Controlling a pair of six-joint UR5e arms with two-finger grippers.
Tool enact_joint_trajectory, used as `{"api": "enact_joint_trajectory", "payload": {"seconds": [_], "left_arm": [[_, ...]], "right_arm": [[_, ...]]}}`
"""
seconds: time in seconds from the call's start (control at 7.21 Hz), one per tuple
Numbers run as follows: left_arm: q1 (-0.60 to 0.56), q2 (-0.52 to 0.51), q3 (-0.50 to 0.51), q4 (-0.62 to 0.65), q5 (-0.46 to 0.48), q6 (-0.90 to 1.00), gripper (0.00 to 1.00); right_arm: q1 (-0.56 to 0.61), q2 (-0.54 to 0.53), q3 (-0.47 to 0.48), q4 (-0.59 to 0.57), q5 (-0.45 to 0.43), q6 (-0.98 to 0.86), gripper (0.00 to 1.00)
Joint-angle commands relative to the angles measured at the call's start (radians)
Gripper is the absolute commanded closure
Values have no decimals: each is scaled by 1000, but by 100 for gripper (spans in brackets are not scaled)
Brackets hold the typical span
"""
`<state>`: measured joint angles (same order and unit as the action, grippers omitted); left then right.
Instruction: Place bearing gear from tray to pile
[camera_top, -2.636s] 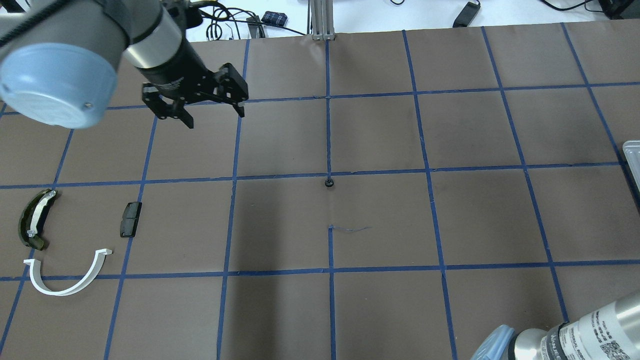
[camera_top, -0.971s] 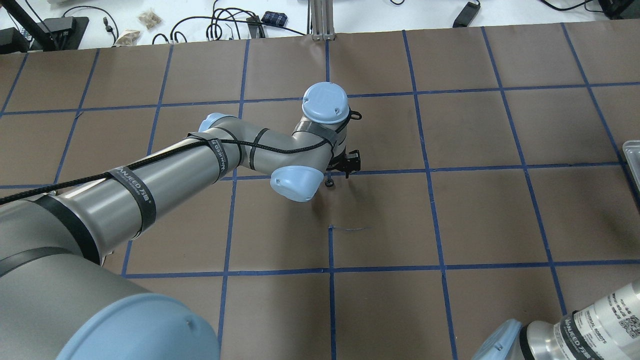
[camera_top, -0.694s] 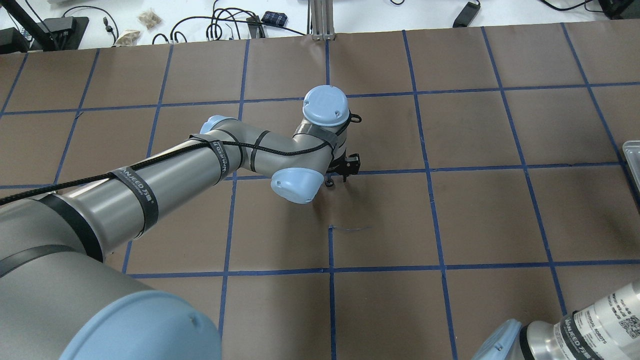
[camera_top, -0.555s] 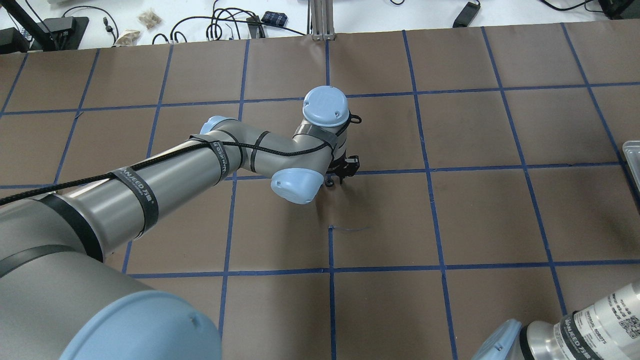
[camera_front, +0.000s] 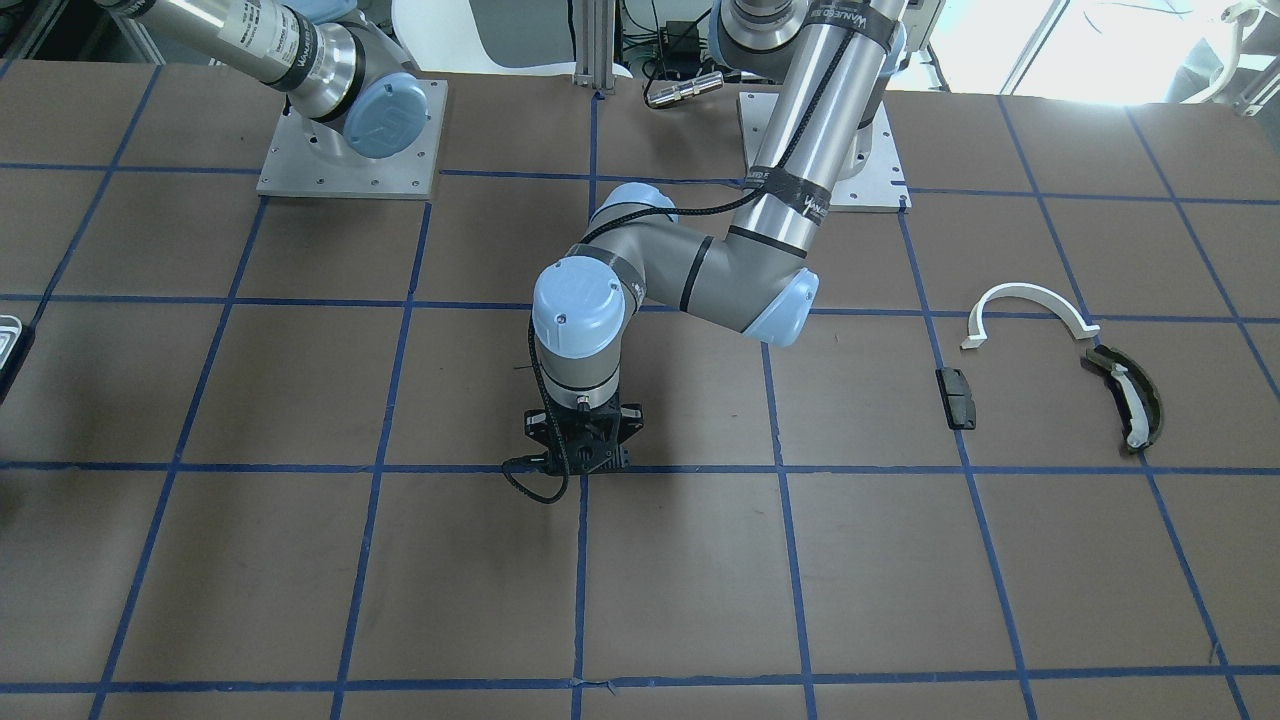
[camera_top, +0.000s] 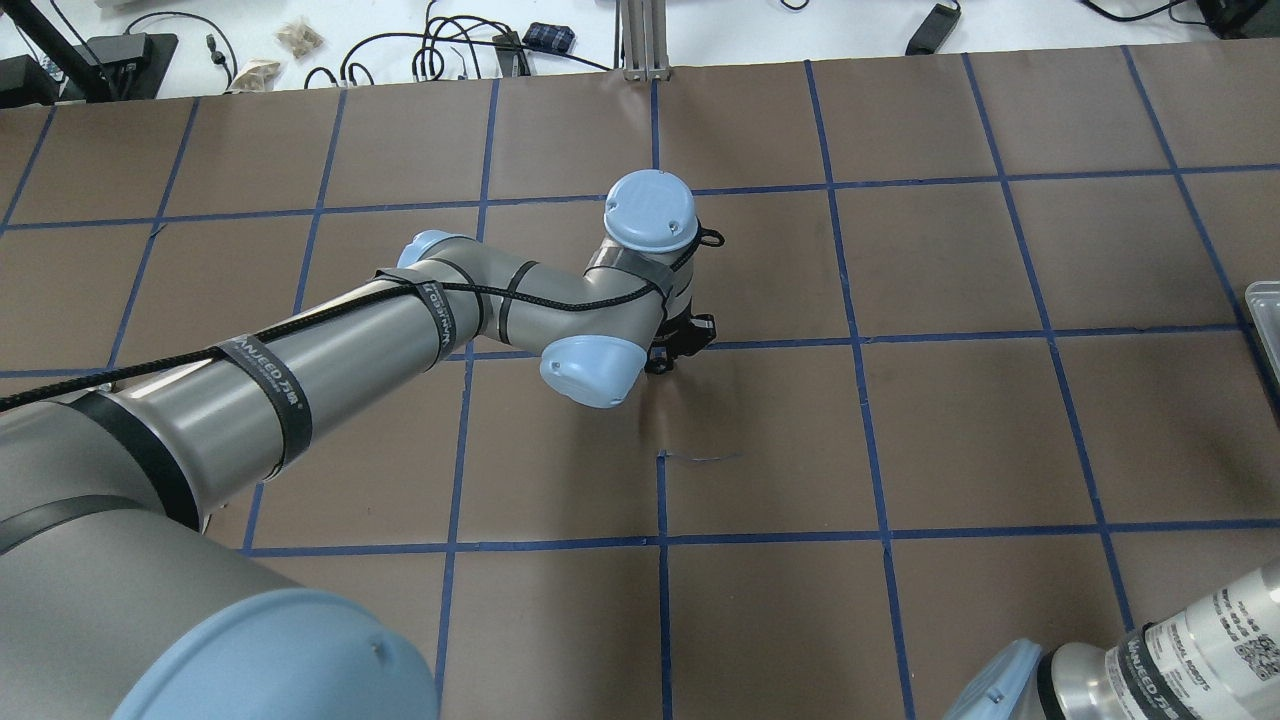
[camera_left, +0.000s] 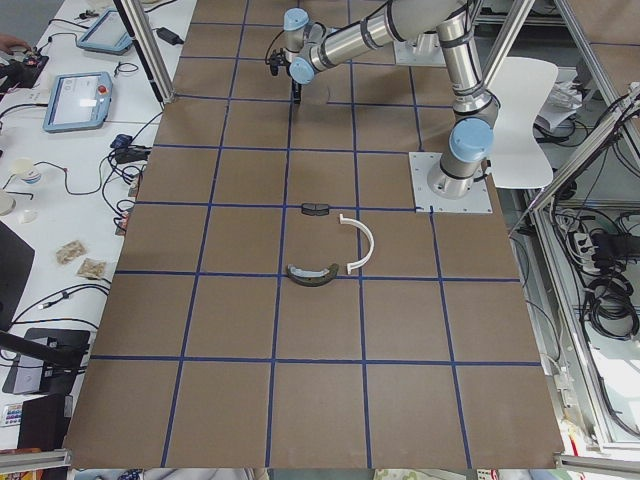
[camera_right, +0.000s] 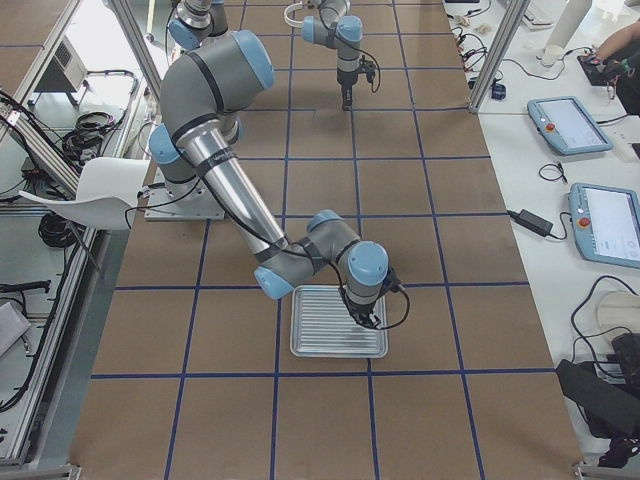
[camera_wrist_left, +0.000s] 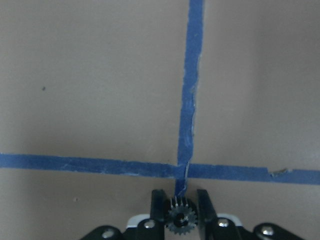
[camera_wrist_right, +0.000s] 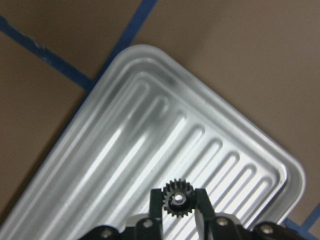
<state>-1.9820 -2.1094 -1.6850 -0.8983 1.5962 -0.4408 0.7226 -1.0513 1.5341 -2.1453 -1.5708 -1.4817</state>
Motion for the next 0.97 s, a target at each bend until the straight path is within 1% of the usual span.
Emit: {"api": "enact_joint_trajectory", "payload": {"seconds": [0.0, 0.14, 0.28, 0.42, 0.55, 0.69, 0.83], "left_arm": [[119, 104, -1, -145, 7, 195, 91], [228, 156, -13, -209, 4, 315, 91], [308, 198, -66, -209, 5, 468, 91], [393, 234, -120, -185, 7, 614, 91], [507, 255, -149, -179, 5, 740, 91], [619, 261, -166, -180, -2, 864, 91], [712, 261, -211, -176, -5, 960, 91]], "right_arm": [[191, -200, 18, 149, 6, 224, 100], [290, -238, 21, 218, 12, 411, 99], [436, -263, 21, 243, -12, 614, 98], [549, -271, 21, 275, -12, 831, 97], [693, -260, 23, 274, -6, 1077, 96], [857, -228, 11, 260, -6, 1356, 96], [996, -193, 8, 233, -5, 1543, 96]]}}
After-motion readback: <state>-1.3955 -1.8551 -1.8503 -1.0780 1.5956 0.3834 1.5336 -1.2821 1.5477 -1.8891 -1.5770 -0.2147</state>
